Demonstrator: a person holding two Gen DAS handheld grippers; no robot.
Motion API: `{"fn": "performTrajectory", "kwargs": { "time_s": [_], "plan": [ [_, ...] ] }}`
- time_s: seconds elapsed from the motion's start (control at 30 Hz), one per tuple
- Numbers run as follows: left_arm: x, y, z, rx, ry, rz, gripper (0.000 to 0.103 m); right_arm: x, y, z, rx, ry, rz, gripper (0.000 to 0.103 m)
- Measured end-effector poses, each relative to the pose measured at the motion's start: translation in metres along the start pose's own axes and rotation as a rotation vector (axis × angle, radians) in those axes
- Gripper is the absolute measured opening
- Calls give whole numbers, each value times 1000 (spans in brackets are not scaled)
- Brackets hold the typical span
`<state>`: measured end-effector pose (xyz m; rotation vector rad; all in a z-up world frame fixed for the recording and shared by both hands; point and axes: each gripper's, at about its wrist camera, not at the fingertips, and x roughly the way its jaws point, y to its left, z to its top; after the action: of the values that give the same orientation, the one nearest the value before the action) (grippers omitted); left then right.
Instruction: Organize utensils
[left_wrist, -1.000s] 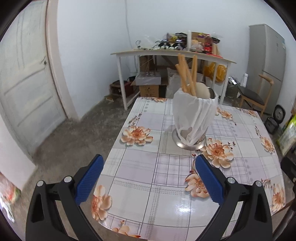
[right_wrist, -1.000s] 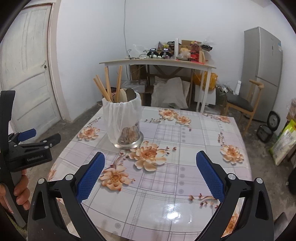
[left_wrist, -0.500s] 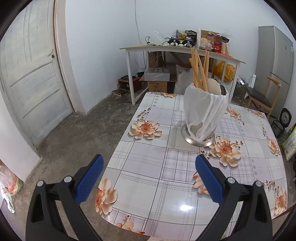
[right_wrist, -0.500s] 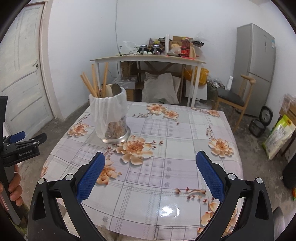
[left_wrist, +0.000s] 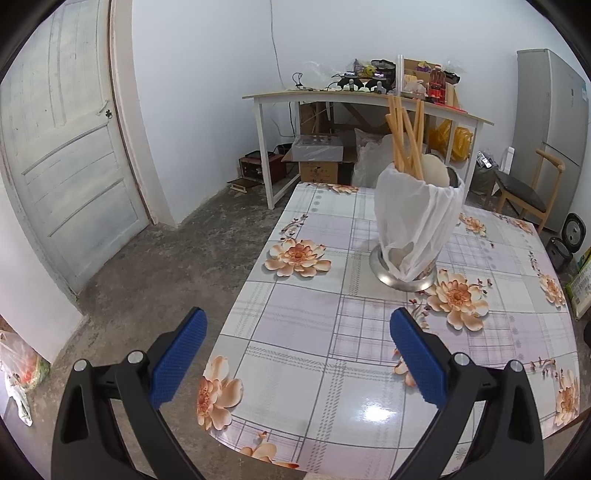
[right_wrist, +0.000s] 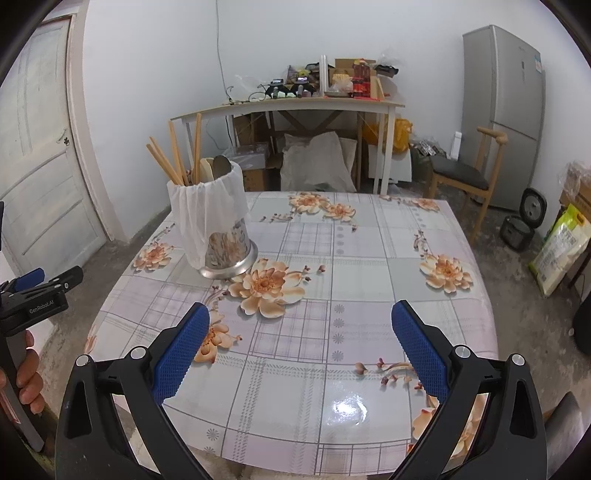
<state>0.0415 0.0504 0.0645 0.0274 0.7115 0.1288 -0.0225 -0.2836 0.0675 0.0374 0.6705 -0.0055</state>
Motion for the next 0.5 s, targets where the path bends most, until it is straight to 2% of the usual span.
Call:
{"fn": "performTrajectory", "kwargs": {
  "time_s": [0.23, 0.5],
  "plan": [
    [7, 1, -4, 3, 24, 14, 97, 5, -4, -3, 7, 3, -8, 95],
    [17, 1, -14, 35, 32, 40, 97, 3, -20, -10, 18, -29, -68, 95]
  ]
}}
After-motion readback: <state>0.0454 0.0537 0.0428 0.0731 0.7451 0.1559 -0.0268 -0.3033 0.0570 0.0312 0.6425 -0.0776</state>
